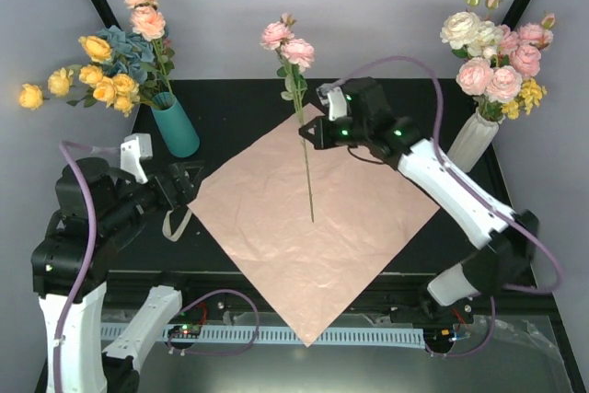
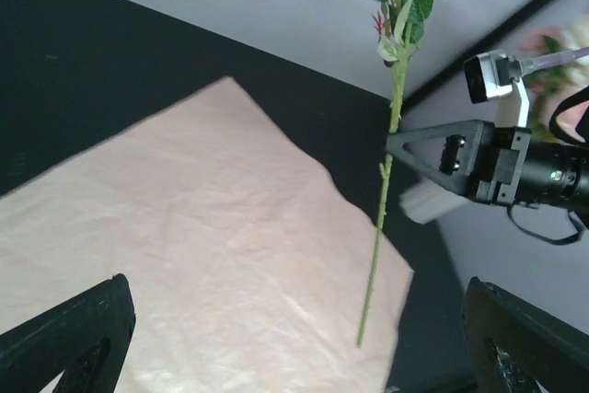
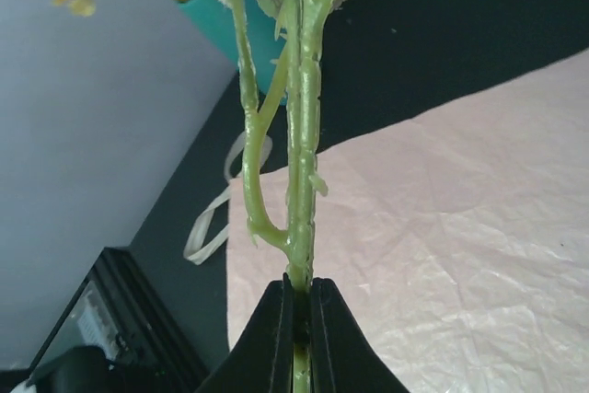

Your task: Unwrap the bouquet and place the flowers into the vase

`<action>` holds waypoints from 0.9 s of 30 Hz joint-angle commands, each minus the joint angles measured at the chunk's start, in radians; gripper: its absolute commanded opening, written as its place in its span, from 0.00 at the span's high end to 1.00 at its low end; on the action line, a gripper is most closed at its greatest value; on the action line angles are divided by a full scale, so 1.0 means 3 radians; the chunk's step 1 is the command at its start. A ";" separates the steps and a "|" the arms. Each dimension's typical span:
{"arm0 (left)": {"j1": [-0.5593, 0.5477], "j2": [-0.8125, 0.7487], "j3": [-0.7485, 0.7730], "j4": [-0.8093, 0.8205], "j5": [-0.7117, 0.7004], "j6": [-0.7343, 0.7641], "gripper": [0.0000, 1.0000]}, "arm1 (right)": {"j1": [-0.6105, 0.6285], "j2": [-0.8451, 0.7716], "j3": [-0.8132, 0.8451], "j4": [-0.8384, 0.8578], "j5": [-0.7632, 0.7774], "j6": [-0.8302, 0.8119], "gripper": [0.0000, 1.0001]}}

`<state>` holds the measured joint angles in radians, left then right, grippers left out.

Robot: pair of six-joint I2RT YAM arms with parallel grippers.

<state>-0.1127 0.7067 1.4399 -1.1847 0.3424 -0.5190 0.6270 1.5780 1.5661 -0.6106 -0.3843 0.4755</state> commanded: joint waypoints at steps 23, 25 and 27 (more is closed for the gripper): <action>-0.0563 0.0400 -0.0632 0.2686 0.1371 -0.0734 0.18 | 0.0479 -0.1394 -0.0736 0.0531 -0.1133 -0.0417 0.99; -0.0660 0.0411 -0.0693 0.2853 0.1282 -0.0770 0.20 | 0.0522 -0.1372 -0.0729 0.0477 -0.1197 -0.0482 0.98; -0.0751 0.0434 -0.0751 0.3000 0.1205 -0.0812 0.21 | 0.0550 -0.1334 -0.0706 0.0424 -0.1275 -0.0541 0.98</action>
<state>-0.2924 0.8341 1.2217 -0.4118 0.7631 -0.7528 0.7719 1.1656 1.3273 -0.4587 -0.6937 0.3710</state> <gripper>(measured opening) 0.801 0.050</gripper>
